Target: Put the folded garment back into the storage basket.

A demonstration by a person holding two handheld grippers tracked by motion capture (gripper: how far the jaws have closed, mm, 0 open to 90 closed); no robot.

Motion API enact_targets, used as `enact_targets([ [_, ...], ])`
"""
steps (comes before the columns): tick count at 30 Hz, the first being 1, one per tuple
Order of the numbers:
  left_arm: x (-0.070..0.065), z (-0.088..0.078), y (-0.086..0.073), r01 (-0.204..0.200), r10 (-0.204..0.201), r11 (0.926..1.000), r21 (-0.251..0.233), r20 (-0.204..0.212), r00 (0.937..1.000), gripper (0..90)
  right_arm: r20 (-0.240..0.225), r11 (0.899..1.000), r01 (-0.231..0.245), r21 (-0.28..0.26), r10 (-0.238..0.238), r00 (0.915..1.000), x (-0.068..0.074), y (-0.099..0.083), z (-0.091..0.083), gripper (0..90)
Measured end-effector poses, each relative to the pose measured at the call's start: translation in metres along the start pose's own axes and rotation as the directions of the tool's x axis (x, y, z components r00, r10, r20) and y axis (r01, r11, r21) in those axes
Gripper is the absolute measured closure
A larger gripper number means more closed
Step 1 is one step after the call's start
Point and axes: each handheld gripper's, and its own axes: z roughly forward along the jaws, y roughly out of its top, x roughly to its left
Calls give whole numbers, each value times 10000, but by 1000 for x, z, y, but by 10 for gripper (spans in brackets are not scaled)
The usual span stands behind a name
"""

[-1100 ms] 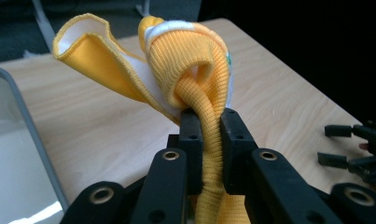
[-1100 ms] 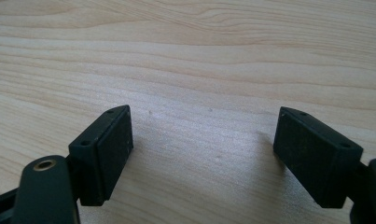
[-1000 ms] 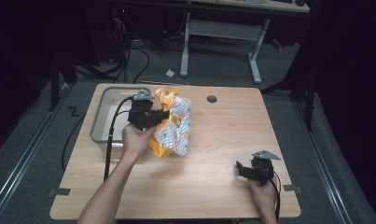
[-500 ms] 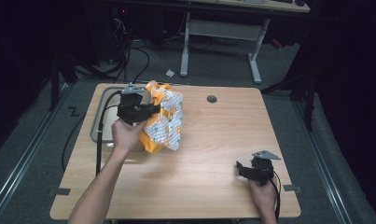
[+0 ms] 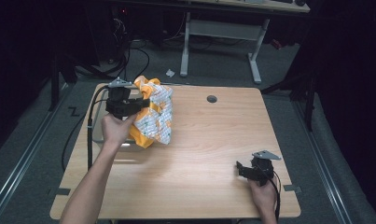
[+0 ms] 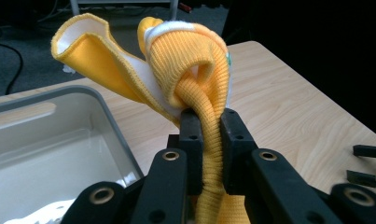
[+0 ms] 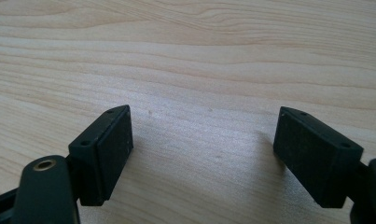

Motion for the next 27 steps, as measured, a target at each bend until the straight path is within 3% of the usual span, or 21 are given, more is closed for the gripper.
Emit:
enact_targets([
  [17, 20, -10, 6, 78, -81, 9999, -72, -322, 9994, 816, 4, 10000, 6, 0, -6, 10000, 0, 0, 0, 200],
  [27, 36, -17, 7, 318, -328, 9992, -221, -447, 9985, 816, 5, 10000, 14, -3, -14, 10000, 0, 0, 0, 200],
])
